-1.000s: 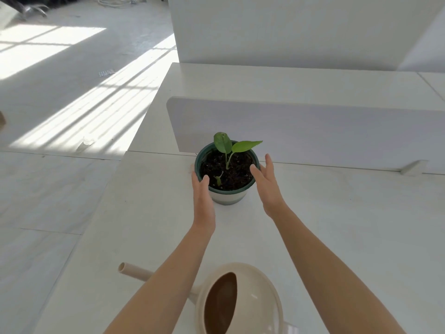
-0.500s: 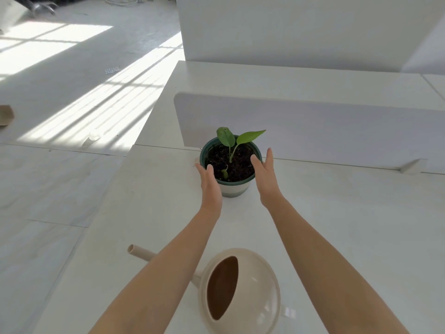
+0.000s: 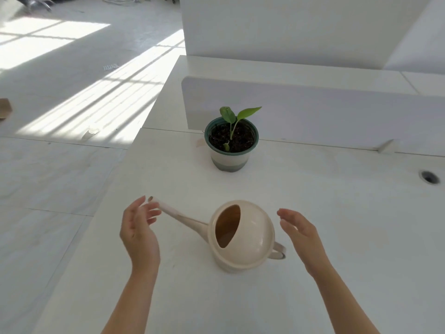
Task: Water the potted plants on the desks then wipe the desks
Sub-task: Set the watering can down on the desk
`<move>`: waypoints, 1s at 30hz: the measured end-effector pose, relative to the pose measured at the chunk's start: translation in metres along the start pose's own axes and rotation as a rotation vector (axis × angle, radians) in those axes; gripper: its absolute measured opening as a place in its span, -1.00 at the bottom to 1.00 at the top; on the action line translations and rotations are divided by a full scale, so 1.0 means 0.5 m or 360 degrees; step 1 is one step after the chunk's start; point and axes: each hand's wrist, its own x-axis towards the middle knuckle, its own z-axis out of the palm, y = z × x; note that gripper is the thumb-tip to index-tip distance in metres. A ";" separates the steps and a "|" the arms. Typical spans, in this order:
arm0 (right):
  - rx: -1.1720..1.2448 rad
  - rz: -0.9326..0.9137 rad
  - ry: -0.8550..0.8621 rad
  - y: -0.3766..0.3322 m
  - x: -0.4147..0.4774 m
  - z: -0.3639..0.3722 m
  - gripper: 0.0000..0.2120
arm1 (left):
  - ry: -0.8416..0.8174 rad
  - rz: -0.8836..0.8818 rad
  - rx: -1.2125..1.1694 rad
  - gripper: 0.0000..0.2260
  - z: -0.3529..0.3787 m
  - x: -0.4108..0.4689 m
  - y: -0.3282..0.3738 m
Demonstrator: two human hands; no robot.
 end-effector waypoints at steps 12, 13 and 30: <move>-0.0354 0.0032 0.0023 0.057 -0.065 0.050 -0.66 | -0.0657 -0.0602 -0.0100 -0.56 -0.013 -0.015 -0.034; -0.0364 0.0033 0.0043 0.059 -0.065 0.052 -0.68 | -0.0679 -0.0602 -0.0117 -0.56 -0.011 -0.014 -0.034; -0.0482 0.0253 0.0313 0.056 -0.127 0.048 -0.69 | -0.0893 -0.0633 -0.0222 -0.57 0.024 -0.024 -0.032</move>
